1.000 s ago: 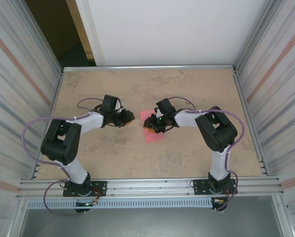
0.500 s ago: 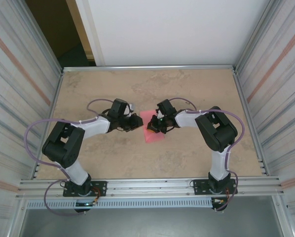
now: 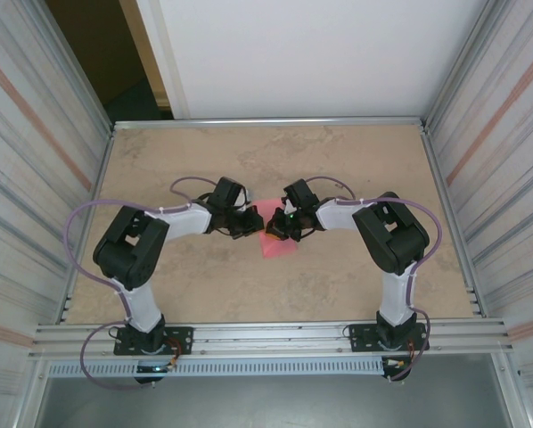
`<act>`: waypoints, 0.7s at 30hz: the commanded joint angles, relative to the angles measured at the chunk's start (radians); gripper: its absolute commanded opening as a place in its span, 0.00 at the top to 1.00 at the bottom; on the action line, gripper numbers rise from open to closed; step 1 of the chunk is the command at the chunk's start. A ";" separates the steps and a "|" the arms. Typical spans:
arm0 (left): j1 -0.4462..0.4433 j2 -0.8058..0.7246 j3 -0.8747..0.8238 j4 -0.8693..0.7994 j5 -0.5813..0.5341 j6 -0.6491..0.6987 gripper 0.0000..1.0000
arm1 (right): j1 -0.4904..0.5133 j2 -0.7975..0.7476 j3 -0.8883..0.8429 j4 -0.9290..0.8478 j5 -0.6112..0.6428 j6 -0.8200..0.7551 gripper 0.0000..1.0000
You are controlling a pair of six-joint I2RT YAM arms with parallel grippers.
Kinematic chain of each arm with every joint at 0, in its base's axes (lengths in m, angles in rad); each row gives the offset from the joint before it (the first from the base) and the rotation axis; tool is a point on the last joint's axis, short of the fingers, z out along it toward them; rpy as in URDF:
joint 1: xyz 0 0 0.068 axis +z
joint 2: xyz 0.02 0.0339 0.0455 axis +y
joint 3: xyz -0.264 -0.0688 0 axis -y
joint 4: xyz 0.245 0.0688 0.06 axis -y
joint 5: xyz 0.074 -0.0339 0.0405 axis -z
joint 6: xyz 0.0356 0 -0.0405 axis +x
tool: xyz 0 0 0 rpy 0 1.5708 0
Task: Fold a paper plane with a square sheet of paper (pick it up from the middle)
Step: Fold the triangle a second time at the center of the table.
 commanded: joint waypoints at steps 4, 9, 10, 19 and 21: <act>-0.007 0.029 0.041 -0.054 -0.032 0.020 0.96 | -0.001 0.029 -0.003 -0.069 0.025 0.001 1.00; -0.008 0.056 0.051 -0.072 -0.026 0.020 0.96 | 0.000 0.034 -0.004 -0.064 0.021 0.005 1.00; -0.008 0.061 0.053 -0.075 -0.026 0.020 0.96 | -0.001 0.033 -0.004 -0.061 0.021 0.006 1.00; -0.007 0.077 0.074 -0.159 -0.096 0.025 0.97 | -0.004 -0.006 -0.014 -0.018 -0.009 0.013 1.00; -0.007 0.082 0.078 -0.178 -0.109 0.026 0.98 | -0.011 -0.035 -0.013 0.001 -0.019 0.007 1.00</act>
